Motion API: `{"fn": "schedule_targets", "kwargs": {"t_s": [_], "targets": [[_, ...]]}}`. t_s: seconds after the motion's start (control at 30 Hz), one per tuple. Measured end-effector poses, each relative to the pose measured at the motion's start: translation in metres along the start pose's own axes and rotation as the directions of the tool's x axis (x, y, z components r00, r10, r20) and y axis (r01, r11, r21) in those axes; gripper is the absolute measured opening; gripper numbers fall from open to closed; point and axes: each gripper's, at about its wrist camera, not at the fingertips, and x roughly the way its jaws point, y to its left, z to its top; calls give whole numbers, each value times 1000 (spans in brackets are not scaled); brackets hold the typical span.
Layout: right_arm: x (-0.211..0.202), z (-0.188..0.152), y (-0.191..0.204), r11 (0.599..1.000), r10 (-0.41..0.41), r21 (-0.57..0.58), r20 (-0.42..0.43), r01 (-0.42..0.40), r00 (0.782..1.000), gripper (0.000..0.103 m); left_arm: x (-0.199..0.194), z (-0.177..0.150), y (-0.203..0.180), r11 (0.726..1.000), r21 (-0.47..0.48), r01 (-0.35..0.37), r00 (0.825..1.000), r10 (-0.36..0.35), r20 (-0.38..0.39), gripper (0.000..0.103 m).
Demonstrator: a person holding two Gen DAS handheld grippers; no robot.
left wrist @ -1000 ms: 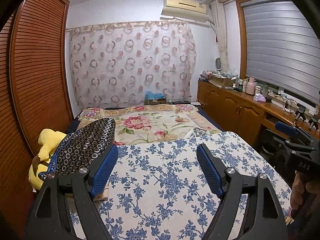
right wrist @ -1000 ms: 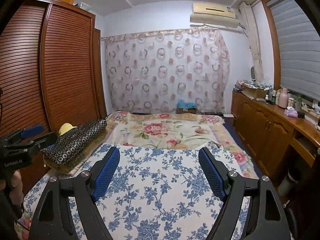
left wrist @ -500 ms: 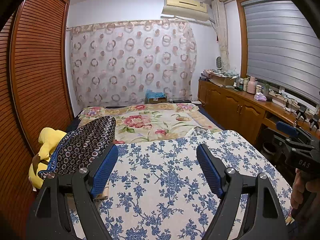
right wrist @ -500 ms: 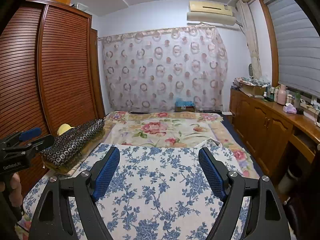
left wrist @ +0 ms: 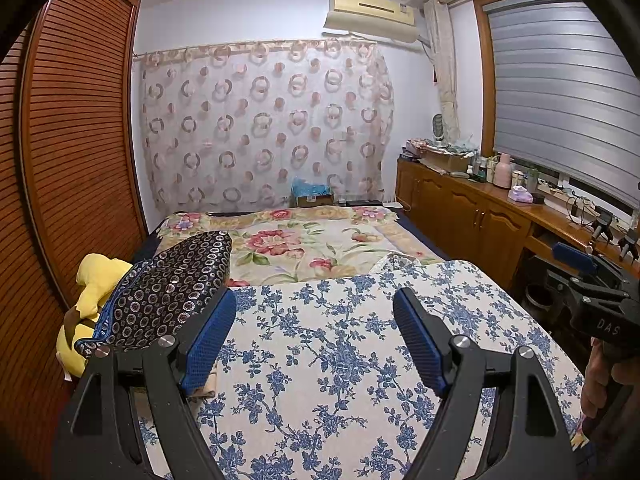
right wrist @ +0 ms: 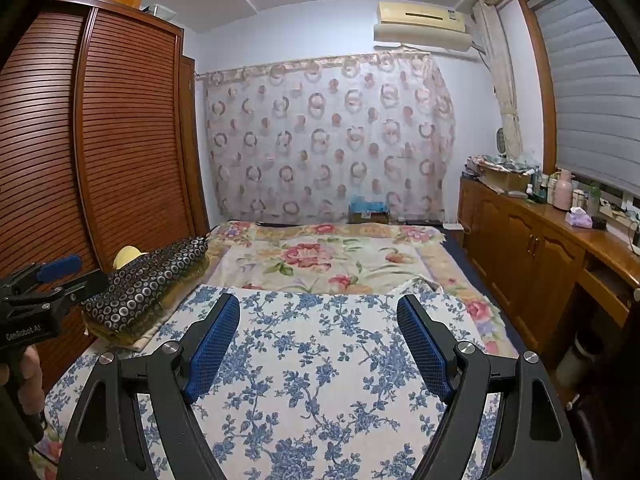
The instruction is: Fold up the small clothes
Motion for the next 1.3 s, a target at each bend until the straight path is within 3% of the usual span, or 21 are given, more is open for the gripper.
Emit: {"fn": "schedule_targets", "kwargs": {"t_s": [1.3], "targets": [[-1, -1, -1, 1000, 0, -2, -1, 0, 1000, 82, 1, -1, 0, 1000, -1, 4, 1000, -4, -1, 81]]}}
